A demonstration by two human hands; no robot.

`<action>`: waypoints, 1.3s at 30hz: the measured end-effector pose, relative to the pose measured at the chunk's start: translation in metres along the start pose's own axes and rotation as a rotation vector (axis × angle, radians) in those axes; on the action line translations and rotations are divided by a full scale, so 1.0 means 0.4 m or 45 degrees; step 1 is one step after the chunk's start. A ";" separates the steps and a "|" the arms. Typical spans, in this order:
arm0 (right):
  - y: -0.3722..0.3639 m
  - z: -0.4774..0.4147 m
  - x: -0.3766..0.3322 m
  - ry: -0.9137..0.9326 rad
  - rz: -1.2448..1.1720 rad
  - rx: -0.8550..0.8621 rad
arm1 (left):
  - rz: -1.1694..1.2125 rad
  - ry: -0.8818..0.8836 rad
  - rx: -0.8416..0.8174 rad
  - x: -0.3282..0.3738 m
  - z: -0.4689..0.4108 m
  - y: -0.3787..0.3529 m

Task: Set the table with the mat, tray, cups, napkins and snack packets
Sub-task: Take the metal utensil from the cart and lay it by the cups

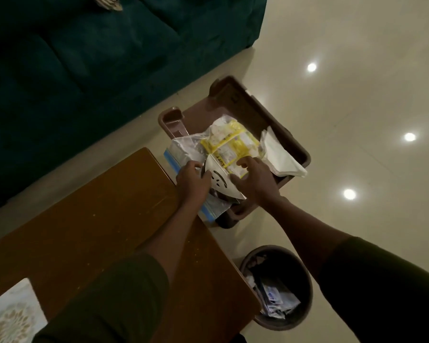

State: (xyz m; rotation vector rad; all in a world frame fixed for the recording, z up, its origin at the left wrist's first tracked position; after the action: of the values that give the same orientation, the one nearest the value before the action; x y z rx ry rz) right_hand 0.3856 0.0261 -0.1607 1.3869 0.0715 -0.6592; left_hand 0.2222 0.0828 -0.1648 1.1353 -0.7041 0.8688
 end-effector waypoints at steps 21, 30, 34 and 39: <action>-0.058 0.093 -0.246 0.348 0.065 -0.046 | 0.719 0.375 0.086 -0.071 0.074 0.197; -0.292 0.301 -0.689 0.680 0.091 -0.270 | 0.727 0.448 0.409 -0.325 0.254 0.680; -0.420 0.454 -0.896 0.818 0.084 -0.435 | 0.646 0.502 0.581 -0.464 0.391 0.893; -0.574 0.646 -1.099 0.972 0.089 -0.615 | 0.510 0.534 0.756 -0.616 0.547 1.113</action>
State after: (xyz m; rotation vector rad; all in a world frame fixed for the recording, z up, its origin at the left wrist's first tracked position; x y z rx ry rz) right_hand -0.1673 -0.0494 -0.1241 1.0913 0.7373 -0.0103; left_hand -0.2958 -0.1033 -0.1027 1.2850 -0.3250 1.6768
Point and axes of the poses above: each hand's wrist, its own z-axis away from the middle knuckle, its own y-axis out of the back of the hand, x = y × z, the point moved 4 cm from there along -z, towards the middle knuckle, and after that the axes turned 14 degrees about z, right-handed, at the moved point
